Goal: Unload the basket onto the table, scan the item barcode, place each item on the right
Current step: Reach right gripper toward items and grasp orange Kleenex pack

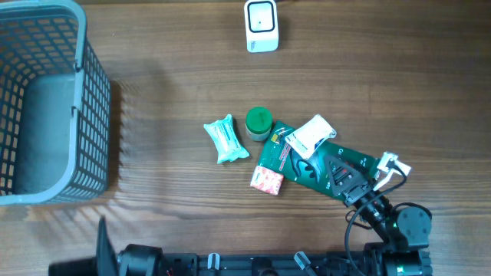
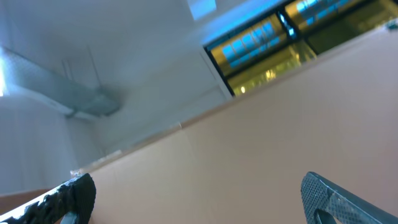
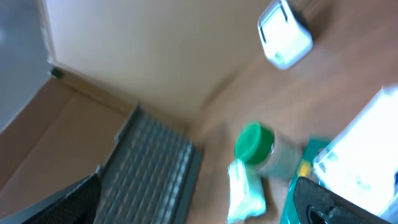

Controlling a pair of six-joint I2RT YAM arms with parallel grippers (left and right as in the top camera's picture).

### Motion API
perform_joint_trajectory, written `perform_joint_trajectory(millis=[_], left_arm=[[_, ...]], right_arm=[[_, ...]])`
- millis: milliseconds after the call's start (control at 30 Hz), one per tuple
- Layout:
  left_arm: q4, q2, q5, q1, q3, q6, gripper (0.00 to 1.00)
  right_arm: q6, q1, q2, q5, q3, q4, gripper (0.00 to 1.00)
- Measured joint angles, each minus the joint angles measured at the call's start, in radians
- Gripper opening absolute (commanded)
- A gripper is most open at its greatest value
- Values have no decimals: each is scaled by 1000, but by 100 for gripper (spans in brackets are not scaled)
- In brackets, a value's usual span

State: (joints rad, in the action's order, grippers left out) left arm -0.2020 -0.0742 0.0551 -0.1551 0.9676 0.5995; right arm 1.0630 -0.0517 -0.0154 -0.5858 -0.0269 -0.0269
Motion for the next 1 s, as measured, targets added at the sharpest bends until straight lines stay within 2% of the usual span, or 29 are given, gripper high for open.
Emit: perform_joint_trajectory(millis=[100,167,233,333,400,467,533,633,733,867,1000], left_arm=[[1,62,0,-9,1,0,100],[-7,67,4,-9,2,0,100],[-2,66,-5,-9,0,0,100],[7,66,-79,-9,0,0,100],[24,62,-75,-9,0,0,100],[26,50,-61,-9,0,0,100],[-3,16,-53,-9,1,-7,100],[-70,-23,-49,-9,0,-77,100],[-269,-44,-49,-9,-2,-170,100],[-393,-56,-48,-9,-4,-203,100],[-445,-58,-46,-9,-34,-214,100]], right_arm=[[-29,0,-48,-17,-65,-235,100],[-104,0,-186,20,-200,-404,99],[-177,0,-377,83,-431,-610,99],[-304,-7,-760,206,-865,-935,100],[-333,-12,-934,234,-1035,-1037,100],[-353,-13,-1101,227,-1167,-1041,99],[-370,-13,-1236,182,-1199,-989,95],[-386,-70,-1347,164,-1199,-1058,94],[-383,-228,-1364,202,-1188,-1107,100],[-252,-489,-1353,270,-1052,-998,100],[-149,-573,-1353,284,-819,-690,100]])
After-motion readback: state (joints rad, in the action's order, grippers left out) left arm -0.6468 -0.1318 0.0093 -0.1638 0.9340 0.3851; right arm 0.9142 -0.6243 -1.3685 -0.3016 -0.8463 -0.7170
